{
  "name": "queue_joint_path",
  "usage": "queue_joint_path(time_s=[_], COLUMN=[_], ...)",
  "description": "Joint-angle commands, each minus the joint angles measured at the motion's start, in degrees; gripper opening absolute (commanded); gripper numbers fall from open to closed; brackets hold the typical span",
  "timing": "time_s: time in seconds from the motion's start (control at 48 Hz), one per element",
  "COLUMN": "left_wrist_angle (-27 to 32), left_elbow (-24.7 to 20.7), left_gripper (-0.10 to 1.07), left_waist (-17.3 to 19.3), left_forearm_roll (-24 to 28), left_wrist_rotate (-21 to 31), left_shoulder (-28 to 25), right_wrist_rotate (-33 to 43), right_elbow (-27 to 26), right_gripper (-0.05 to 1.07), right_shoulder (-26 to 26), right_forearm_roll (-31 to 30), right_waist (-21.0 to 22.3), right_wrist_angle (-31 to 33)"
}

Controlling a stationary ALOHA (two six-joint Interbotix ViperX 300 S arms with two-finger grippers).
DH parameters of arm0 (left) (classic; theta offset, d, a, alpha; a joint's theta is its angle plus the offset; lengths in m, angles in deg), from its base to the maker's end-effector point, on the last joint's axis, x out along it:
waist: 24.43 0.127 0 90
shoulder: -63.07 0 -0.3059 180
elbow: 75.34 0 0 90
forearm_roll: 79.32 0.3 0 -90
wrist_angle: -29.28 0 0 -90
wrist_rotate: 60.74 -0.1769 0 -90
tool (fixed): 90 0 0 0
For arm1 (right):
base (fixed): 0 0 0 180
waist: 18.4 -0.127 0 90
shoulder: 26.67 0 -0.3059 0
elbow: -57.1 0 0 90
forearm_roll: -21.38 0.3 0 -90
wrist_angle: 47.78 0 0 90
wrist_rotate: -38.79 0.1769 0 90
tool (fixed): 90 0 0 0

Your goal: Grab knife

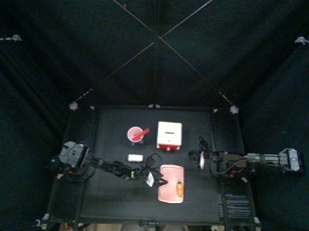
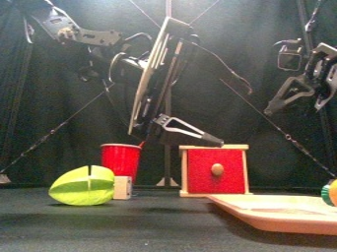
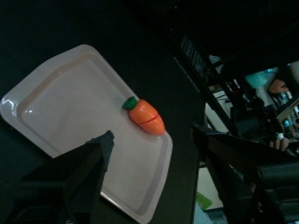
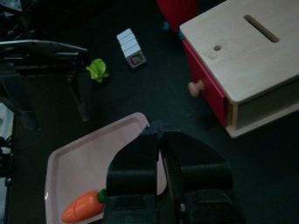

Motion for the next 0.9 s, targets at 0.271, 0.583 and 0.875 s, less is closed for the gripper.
queue_joint_path(time_s=[0.271, 0.583, 0.875], left_wrist_angle=[-0.1, -0.8, -2.0], left_elbow=[9.7, 16.0, 26.0], left_gripper=[1.01, 1.01, 1.01], left_waist=[0.4, 3.7, 8.1], left_forearm_roll=[6.7, 12.7, 9.1], left_wrist_rotate=[-5.7, -18.4, -20.2], left_shoulder=[15.2, 24.5, 37.3], right_wrist_rotate=[-0.1, -0.2, 0.6], right_elbow=[-1.2, -3.7, -5.6], right_gripper=[0.08, 0.08, 0.08], right_shoulder=[0.4, 1.8, 4.2], right_forearm_roll=[0.1, 0.1, 0.1], right_waist=[0.5, 3.9, 7.2], right_wrist_angle=[-0.3, -2.5, -6.9])
